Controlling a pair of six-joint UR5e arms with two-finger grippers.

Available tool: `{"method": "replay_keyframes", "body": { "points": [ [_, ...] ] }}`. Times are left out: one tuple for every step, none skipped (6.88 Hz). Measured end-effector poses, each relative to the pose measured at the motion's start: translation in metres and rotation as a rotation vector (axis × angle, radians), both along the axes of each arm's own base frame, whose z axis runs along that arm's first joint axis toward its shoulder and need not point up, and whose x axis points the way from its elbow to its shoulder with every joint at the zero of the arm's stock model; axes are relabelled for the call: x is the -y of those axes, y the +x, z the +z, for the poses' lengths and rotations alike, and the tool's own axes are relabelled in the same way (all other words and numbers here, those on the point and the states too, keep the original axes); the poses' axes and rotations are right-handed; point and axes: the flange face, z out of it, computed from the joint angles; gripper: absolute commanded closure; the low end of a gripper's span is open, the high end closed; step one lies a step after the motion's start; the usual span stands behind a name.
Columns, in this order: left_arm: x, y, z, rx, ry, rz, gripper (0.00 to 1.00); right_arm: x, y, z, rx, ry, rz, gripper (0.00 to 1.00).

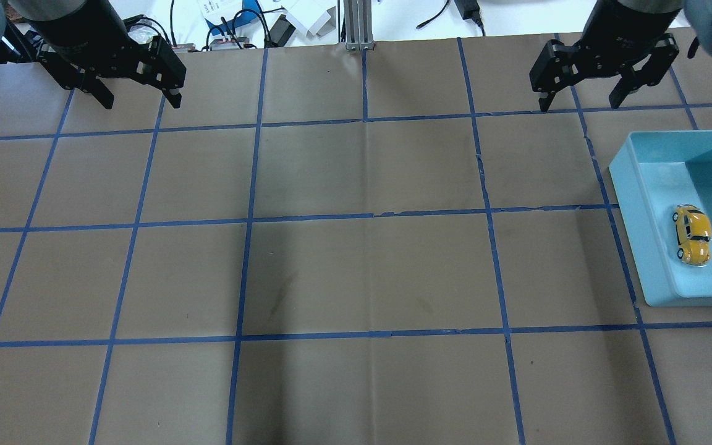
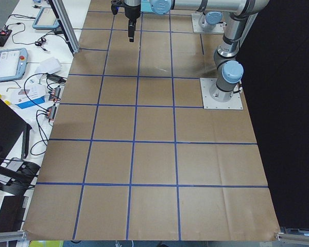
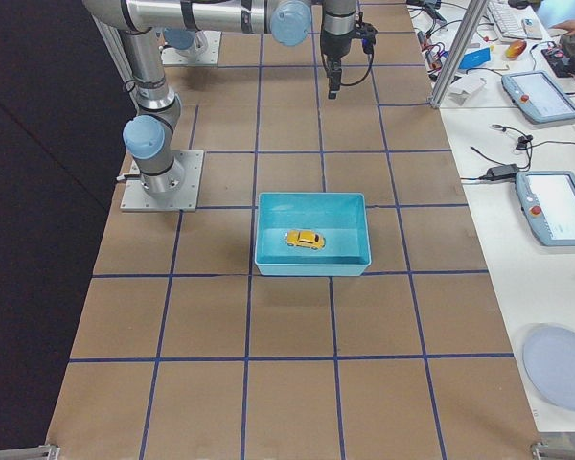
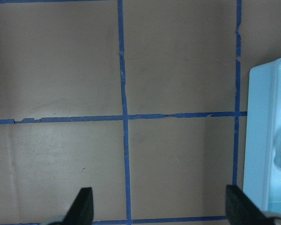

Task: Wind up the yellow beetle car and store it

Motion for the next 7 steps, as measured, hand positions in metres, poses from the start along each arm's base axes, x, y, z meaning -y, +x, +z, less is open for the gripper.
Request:
{"method": "replay_keyframes", "body": {
  "points": [
    [0.0000, -0.0001, -0.0002, -0.002, 0.000, 0.000, 0.00, -0.0022, 0.0175, -0.0017, 0.000, 0.000, 0.013, 0.00],
    [0.0000, 0.0002, -0.0004, -0.003, 0.000, 0.000, 0.00, -0.0024, 0.0240, -0.0044, -0.001, 0.004, 0.019, 0.00],
    [0.0000, 0.0005, -0.0005, -0.003, 0.000, 0.000, 0.00, -0.0022, 0.0259, -0.0066, -0.001, 0.006, 0.022, 0.00],
    [0.0001, 0.0009, -0.0005, -0.003, 0.001, 0.001, 0.00, -0.0021, 0.0264, -0.0077, 0.000, 0.006, 0.023, 0.00],
    [0.0002, 0.0012, -0.0005, -0.003, 0.001, 0.001, 0.00, -0.0020, 0.0266, -0.0084, 0.000, 0.006, 0.023, 0.00],
    [0.0002, 0.0014, -0.0005, -0.003, 0.000, 0.002, 0.00, -0.0019, 0.0267, -0.0093, 0.000, 0.007, 0.024, 0.00],
    [0.0003, 0.0018, -0.0005, -0.003, 0.001, 0.002, 0.00, -0.0019, 0.0266, -0.0100, 0.000, 0.007, 0.023, 0.00]
  ]
}}
